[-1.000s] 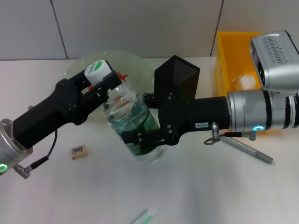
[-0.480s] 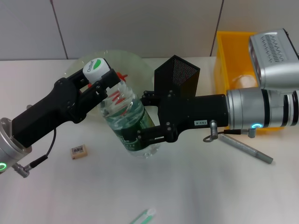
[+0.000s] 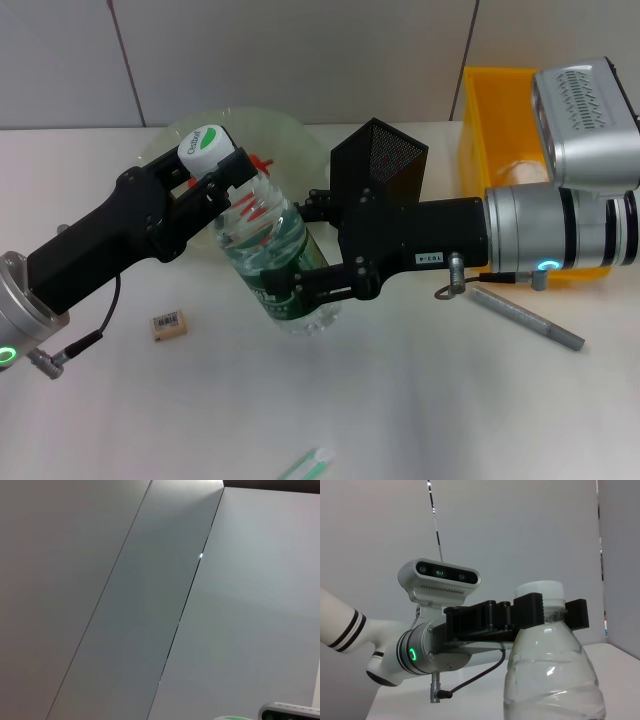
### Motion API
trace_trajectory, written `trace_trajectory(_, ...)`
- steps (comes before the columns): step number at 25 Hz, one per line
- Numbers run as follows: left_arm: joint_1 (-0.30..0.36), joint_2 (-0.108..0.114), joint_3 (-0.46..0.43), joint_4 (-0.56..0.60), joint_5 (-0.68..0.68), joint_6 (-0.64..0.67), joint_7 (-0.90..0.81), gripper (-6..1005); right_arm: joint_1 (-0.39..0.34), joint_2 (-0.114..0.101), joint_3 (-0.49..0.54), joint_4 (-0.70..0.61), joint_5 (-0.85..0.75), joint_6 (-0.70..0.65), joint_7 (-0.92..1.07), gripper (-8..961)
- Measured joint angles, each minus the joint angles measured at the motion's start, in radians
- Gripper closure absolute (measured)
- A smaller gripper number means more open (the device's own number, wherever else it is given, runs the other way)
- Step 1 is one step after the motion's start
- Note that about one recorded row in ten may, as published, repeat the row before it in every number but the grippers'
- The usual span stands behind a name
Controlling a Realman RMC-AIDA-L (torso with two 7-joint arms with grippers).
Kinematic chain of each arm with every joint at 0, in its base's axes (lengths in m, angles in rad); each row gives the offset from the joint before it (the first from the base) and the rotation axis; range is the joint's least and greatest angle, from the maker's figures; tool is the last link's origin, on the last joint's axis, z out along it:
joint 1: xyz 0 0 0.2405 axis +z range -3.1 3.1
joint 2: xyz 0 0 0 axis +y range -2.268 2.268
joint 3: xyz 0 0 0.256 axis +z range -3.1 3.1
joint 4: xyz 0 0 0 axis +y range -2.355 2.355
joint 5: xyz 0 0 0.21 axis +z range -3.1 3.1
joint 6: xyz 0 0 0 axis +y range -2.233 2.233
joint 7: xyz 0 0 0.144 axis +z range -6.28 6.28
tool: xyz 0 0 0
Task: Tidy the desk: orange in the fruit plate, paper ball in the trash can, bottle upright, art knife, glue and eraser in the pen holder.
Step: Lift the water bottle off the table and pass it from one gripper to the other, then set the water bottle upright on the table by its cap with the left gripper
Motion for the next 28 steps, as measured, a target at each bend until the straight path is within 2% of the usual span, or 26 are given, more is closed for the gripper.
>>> trace_trajectory(18, 0.004, 0.001, -0.012, 0.016, -0.001, -0.055, 0.012, 556, -0.019, -0.003, 0.001, -0.046, -0.011, -0.011, 0.04, 126)
trace_trajectory(24, 0.02, 0.003, -0.019, 0.054, -0.001, -0.071, 0.069, 557, -0.061, -0.007, 0.003, -0.057, -0.013, -0.007, 0.048, 126)
trace_trajectory(28, 0.046, 0.003, -0.027, 0.117, -0.001, -0.097, 0.112, 557, -0.118, -0.007, 0.011, -0.062, -0.031, -0.003, 0.003, 127)
